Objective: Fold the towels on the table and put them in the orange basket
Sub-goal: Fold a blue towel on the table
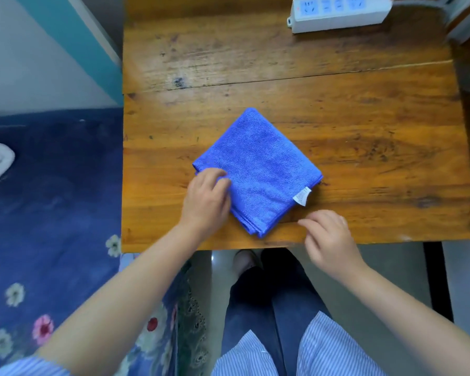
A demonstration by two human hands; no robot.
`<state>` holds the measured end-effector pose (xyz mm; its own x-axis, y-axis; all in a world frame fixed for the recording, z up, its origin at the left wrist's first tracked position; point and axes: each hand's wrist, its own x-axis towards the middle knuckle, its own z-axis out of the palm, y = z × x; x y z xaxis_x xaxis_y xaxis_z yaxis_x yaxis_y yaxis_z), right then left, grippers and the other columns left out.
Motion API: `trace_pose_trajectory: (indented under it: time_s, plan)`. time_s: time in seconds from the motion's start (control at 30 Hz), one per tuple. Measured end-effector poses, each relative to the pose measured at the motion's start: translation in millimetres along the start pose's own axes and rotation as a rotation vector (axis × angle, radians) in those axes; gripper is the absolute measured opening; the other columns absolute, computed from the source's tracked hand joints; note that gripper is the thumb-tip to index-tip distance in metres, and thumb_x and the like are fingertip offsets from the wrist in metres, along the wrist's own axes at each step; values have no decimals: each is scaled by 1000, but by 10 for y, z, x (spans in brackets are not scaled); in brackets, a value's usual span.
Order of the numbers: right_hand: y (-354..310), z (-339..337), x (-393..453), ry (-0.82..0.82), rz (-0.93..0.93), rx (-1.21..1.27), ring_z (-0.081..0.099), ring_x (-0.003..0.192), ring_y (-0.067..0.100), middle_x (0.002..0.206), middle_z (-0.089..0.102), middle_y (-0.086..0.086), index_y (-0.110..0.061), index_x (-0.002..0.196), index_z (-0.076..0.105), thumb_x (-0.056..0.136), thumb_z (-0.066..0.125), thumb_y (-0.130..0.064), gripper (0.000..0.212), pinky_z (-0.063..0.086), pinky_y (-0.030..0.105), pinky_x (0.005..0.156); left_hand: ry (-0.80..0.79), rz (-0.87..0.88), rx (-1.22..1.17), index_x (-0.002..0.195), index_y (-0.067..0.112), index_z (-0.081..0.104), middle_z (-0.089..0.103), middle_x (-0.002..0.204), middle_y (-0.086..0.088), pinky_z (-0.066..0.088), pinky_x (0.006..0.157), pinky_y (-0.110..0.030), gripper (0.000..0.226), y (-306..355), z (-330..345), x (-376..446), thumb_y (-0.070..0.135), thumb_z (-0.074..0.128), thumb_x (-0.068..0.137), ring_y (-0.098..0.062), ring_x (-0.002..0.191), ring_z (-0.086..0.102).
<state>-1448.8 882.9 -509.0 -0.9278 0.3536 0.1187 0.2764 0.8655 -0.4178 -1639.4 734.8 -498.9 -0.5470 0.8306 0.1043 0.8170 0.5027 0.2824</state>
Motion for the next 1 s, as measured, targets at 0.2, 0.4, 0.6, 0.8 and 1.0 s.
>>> trace_pose_trajectory:
  time_s: [0.2,0.4,0.6,0.8,1.0]
  plan:
    - [224,-55,342,64,-257,-101,58,105,34,103,69,21,6,94,69,70,35,1,42,44,45,89,-182,-144,50,106,-6,65,62,116,-26,48,78,-59,60,644,382,-226,28,83,60,-44,106,59]
    - [404,-67,666,-237,-475,-365,62,104,37,115,67,8,-6,108,67,42,69,15,69,39,68,81,-241,-234,174,111,-2,64,62,120,-20,51,81,-52,76,699,498,-293,44,84,54,-34,109,61]
    - [529,-175,844,-280,-655,-371,64,104,30,114,68,3,-15,105,69,48,77,7,61,47,58,81,-145,-251,256,103,4,70,69,109,-13,52,80,-49,72,759,459,-290,52,82,51,-28,99,67]
    - [636,-249,1176,-321,-884,-234,70,81,20,97,72,5,-17,92,72,63,75,-3,32,54,25,65,-36,-217,117,73,12,70,66,72,-4,54,61,-25,52,922,406,-203,46,88,38,-23,60,63]
    - [572,-211,1311,-376,-1050,-368,67,65,17,83,73,1,-15,84,74,55,82,-19,30,52,18,55,-118,-365,104,71,12,69,65,69,-3,53,58,-22,56,1026,392,-103,41,91,28,-23,57,62]
